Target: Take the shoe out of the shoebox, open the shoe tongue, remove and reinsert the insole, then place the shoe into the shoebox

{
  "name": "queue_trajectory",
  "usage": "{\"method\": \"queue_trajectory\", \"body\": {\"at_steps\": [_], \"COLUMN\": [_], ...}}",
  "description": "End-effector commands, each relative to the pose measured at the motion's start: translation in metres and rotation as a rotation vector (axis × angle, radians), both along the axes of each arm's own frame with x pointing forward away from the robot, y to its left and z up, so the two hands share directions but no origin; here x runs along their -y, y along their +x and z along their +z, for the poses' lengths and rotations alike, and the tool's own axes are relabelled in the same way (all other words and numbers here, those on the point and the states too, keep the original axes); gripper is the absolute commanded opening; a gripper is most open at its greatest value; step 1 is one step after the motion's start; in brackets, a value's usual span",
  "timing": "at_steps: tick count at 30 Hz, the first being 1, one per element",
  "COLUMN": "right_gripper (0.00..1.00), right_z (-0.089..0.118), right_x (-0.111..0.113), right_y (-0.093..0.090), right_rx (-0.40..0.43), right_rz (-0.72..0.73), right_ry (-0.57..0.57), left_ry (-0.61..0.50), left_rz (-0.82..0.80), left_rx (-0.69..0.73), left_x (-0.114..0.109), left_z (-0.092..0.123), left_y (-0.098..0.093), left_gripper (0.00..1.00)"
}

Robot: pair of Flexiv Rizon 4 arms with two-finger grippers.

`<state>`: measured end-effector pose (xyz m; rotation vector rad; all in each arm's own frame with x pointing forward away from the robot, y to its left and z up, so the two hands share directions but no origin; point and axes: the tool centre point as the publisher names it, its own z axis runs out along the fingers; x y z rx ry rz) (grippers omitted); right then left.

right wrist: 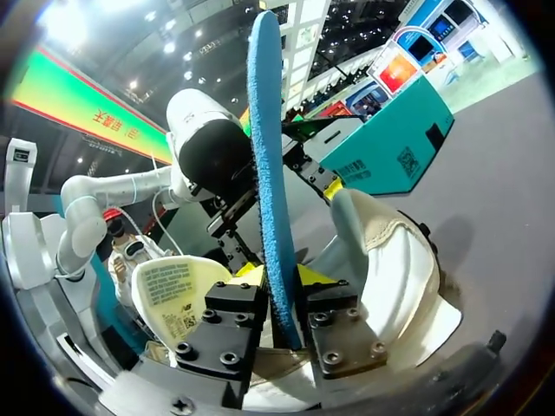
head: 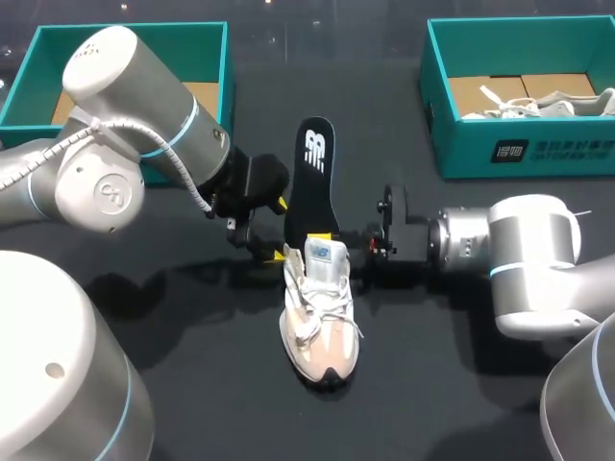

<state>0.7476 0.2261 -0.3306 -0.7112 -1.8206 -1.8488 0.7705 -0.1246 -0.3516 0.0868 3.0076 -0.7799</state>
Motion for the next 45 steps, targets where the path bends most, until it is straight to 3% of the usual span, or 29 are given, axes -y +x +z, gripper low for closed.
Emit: {"method": "queue_trajectory", "body": {"at_steps": [1,12,24,45], "right_gripper": [0.26,0.39,0.39,0.35], "right_z": [-0.001,0.004,0.013,0.037], "right_x": [-0.002,-0.003,-0.002,-0.008], "right_y": [0.004,0.006,0.005,0.028], "right_rx": [0.004,0.025,0.061,0.108], "right_rz": [0.009,0.018,0.015,0.058], "right_ry": [-0.007,-0.016,-0.023,-0.049], "left_ry": [0.0,0.0,0.0,0.0], "left_rz": [0.0,0.0,0.0,0.0], "left_rx": [0.001,0.001,0.001,0.001], "left_x": [0.0,0.0,0.0,0.0], "left_z": [-0.001,-0.001,-0.001,-0.001], "left_y": [0.0,0.0,0.0,0.0], "left_gripper": [1.0,1.0,1.0,1.0]}}
